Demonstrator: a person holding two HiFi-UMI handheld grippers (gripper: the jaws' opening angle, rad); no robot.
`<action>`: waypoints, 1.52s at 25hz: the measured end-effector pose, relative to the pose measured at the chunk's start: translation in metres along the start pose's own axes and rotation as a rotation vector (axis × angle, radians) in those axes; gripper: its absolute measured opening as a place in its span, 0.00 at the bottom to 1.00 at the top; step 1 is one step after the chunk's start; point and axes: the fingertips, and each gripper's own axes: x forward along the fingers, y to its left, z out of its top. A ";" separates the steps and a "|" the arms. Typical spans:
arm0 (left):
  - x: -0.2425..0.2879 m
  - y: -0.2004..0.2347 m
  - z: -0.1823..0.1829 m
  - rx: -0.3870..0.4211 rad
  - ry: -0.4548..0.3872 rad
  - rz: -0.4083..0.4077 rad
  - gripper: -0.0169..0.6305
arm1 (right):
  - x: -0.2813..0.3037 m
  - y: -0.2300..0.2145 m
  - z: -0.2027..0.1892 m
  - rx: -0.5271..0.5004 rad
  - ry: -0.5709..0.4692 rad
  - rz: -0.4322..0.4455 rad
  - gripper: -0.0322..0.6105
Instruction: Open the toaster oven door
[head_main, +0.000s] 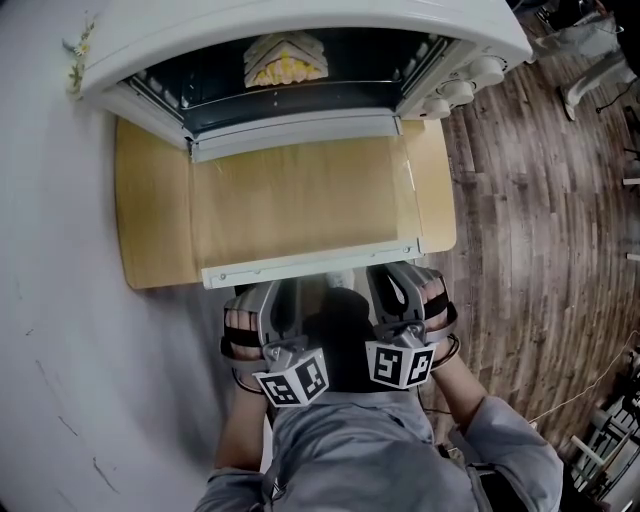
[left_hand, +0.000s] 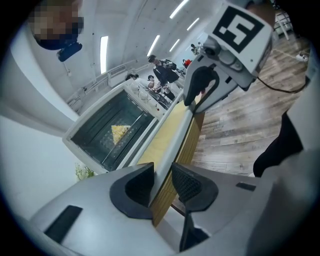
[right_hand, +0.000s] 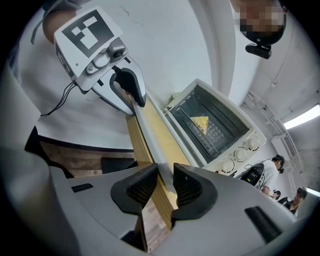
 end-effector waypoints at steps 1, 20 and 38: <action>0.000 0.000 0.000 -0.001 0.009 -0.006 0.19 | 0.000 0.000 0.000 0.001 0.011 0.010 0.16; -0.047 0.043 0.026 -0.024 0.127 -0.136 0.16 | -0.048 -0.034 0.045 0.069 0.112 0.167 0.17; -0.174 0.188 0.139 -0.636 -0.095 -0.014 0.05 | -0.183 -0.180 0.163 0.758 -0.120 0.031 0.05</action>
